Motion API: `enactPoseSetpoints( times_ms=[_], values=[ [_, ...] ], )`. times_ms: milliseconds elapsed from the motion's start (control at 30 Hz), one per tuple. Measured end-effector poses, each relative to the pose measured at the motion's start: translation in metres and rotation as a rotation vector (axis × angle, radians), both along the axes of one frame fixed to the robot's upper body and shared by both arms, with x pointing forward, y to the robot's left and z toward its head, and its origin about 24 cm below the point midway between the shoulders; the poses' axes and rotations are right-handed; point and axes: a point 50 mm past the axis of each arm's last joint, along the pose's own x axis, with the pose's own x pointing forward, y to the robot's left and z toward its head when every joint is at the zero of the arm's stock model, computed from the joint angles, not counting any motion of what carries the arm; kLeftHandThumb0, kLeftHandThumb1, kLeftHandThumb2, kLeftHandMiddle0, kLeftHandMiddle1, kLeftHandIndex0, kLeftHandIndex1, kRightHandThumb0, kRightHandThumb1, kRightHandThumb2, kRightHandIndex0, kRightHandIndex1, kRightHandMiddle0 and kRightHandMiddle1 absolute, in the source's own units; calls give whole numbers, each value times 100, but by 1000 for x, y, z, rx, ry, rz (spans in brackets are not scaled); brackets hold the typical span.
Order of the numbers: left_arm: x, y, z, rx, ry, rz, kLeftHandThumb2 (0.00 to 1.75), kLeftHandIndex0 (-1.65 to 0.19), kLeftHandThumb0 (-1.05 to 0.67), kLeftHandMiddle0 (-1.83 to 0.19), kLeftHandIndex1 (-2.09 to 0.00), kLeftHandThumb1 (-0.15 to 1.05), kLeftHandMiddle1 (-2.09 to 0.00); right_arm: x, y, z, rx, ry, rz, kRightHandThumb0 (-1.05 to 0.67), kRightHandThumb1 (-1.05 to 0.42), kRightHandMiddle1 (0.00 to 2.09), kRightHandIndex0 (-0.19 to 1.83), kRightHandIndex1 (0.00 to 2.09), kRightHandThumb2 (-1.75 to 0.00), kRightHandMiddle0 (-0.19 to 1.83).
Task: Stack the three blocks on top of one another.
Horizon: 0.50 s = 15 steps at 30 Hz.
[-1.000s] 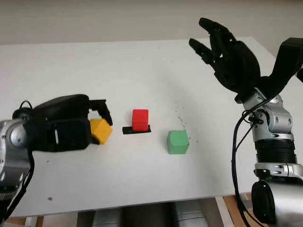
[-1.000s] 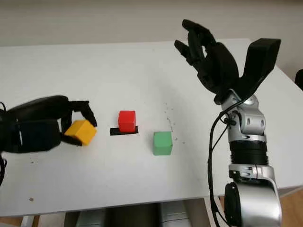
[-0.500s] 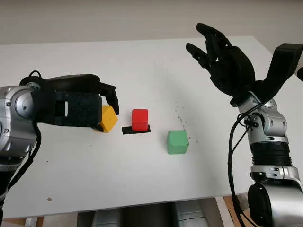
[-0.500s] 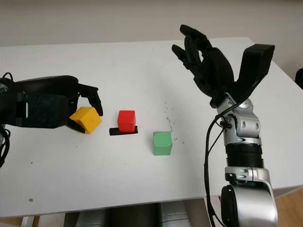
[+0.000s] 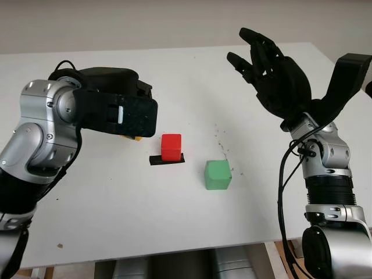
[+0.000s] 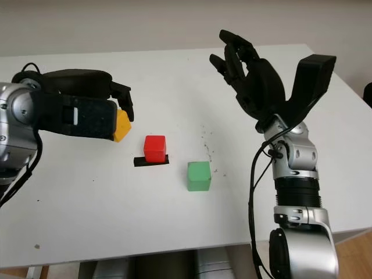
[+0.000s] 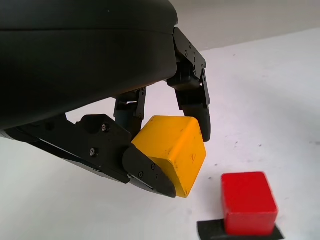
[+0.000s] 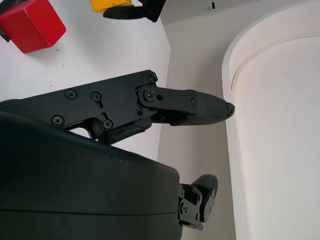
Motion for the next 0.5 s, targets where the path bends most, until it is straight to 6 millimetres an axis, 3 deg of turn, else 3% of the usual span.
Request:
enactPoseSetpoints(
  times_ms=[200,500],
  values=[
    [4,-8,-5,-50,1,10,5,-40,-18,-54,-122,89,-162,0,1,0,2,-4,9,-59,-105,73,3,41,-46,-19],
    [8,-13,-9,-123,44,28,6,-42,-19,-60,-135,91,-154,0,4,-2,14,2,1,-58,-105,75,2,45,-46,-19]
  ],
)
